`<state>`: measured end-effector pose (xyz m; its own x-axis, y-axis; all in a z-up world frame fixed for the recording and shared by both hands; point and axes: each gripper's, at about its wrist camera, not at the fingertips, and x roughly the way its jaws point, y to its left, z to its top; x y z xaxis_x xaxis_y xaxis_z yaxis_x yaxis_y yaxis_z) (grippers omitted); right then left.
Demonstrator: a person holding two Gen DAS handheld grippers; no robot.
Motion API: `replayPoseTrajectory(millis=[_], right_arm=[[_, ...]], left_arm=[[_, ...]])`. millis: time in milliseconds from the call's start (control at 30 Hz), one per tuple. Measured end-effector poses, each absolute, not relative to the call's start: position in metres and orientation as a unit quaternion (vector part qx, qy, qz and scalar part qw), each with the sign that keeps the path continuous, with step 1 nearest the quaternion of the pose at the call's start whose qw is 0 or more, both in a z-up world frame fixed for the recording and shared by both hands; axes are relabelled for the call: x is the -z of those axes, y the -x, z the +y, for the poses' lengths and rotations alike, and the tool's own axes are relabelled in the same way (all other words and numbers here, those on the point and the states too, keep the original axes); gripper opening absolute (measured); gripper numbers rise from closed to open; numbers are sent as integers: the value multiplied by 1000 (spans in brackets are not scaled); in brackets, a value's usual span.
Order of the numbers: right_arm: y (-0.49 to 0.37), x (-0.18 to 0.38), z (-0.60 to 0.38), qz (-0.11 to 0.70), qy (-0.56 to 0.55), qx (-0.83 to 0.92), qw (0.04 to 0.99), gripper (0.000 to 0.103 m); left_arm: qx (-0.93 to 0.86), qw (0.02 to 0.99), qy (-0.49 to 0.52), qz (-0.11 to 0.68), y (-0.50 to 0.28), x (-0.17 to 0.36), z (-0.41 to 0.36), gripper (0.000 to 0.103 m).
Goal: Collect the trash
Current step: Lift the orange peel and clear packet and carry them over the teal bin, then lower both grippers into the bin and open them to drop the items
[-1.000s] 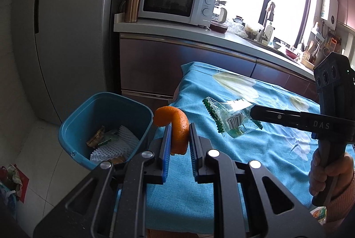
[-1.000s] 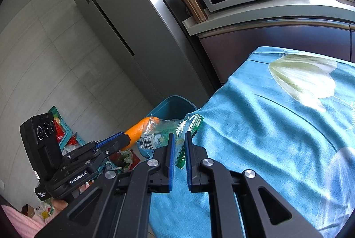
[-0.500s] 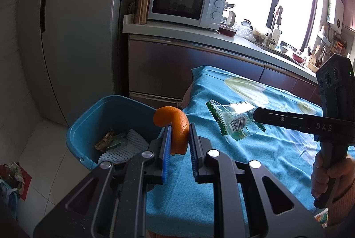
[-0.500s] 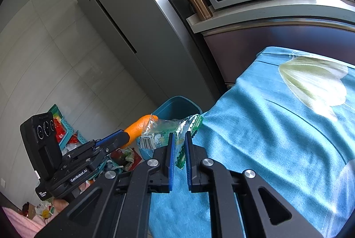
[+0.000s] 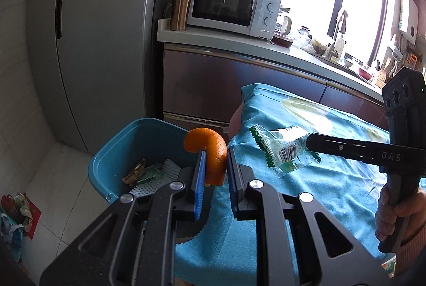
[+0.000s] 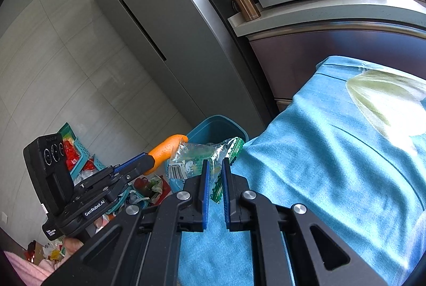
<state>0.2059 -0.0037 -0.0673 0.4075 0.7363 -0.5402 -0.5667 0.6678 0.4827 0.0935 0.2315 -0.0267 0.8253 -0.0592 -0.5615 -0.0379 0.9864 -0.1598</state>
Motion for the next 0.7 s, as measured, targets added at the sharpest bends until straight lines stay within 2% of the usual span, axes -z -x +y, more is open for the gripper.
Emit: replayPoseTrajectory(millis=[700], right_arm=[[-217, 68, 22, 389, -100, -400, 824, 8]], left_arm=[[-15, 950, 85, 301, -107, 32, 243, 16]])
